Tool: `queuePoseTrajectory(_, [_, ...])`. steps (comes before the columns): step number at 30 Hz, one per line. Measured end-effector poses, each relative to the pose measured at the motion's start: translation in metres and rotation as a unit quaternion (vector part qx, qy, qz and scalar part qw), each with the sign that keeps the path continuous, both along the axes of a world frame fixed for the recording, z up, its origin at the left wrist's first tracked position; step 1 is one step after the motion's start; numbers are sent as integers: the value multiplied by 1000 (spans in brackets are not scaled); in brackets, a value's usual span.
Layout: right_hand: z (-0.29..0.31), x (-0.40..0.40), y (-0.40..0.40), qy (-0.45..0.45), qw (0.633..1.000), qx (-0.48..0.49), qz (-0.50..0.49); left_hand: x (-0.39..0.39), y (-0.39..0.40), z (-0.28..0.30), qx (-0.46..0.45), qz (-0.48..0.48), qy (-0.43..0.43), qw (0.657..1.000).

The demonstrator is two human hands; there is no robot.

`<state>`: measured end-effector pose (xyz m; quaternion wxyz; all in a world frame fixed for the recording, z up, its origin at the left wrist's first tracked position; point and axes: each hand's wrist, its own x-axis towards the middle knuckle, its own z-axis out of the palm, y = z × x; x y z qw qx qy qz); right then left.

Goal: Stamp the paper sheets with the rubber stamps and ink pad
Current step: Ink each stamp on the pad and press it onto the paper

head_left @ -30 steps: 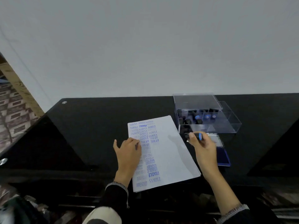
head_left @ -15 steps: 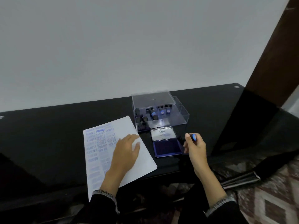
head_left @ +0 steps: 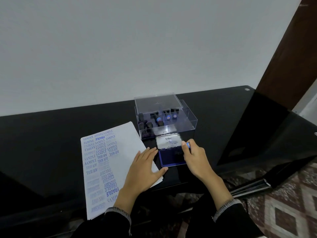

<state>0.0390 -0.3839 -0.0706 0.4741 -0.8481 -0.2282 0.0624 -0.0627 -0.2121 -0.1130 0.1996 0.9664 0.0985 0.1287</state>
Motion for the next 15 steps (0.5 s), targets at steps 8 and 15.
queuePoseTrajectory(8, [-3, 4, 4, -37, 996, -74, 36, 1, 1, -1, -15, 4, -3, 1000])
queuePoseTrajectory(15, [-2, 4, 4, -45, 992, -102, 52, 2, 2, 0, -21, 3, 8, 1000])
